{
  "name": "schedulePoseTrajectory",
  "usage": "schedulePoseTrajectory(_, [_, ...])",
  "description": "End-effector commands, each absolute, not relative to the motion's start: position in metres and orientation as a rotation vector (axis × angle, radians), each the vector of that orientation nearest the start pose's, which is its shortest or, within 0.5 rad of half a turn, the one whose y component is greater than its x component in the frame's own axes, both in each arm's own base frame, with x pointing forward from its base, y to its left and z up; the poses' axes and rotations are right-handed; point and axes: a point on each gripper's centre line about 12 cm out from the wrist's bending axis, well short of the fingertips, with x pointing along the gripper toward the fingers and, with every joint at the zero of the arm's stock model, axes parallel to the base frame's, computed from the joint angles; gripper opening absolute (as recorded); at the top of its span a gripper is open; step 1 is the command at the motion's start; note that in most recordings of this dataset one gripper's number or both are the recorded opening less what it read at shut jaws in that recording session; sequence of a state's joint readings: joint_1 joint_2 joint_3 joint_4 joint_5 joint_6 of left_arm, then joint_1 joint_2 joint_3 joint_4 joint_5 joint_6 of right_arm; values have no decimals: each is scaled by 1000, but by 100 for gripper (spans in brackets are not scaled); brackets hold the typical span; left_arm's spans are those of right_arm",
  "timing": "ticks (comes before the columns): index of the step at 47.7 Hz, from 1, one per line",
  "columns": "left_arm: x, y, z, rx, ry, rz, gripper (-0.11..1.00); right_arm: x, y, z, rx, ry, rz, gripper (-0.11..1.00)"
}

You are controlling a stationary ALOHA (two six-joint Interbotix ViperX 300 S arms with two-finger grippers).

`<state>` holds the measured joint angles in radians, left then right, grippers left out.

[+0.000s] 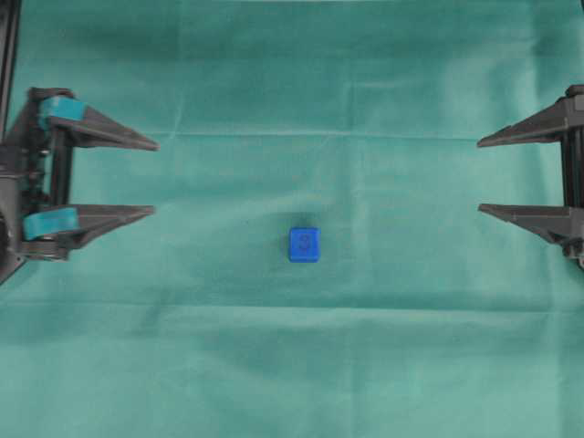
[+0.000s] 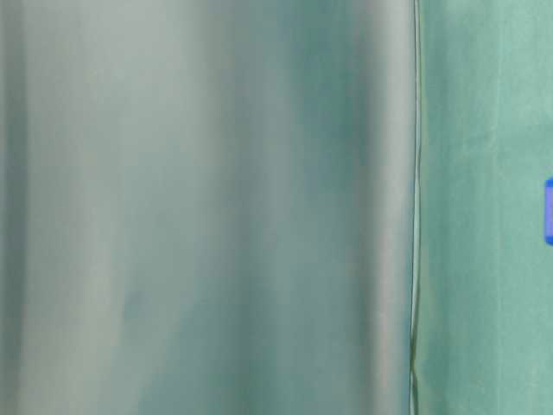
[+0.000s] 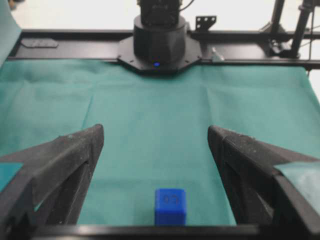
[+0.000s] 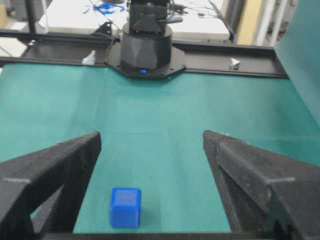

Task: Handover the blue block to the right arm after grasping it with the left arm, then place it in the designated position.
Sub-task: 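Move the open left gripper down over the blue cube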

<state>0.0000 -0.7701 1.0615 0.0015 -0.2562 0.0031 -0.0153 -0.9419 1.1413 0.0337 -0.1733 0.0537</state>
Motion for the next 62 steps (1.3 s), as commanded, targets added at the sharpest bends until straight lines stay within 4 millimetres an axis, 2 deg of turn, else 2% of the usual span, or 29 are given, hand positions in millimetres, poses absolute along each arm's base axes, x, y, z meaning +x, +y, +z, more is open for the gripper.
schedulePoseTrajectory(1, [257, 0, 307, 5, 18, 1, 100, 207, -5, 300, 91, -6, -25, 93])
schedulePoseTrajectory(23, [340, 0, 321, 8, 60, 1, 100, 207, -5, 300, 91, -4, -25, 93])
schedulePoseTrajectory(34, [368, -3, 325, 12, 74, -9, 100, 207, -5, 299, 91, -3, -25, 93])
schedulePoseTrajectory(49, [371, -2, 322, 6, 109, -6, 100, 208, -5, 298, 91, 5, -25, 93])
schedulePoseTrajectory(62, [374, -2, 321, 4, 216, -5, 100, 209, -5, 296, 92, 14, -26, 93])
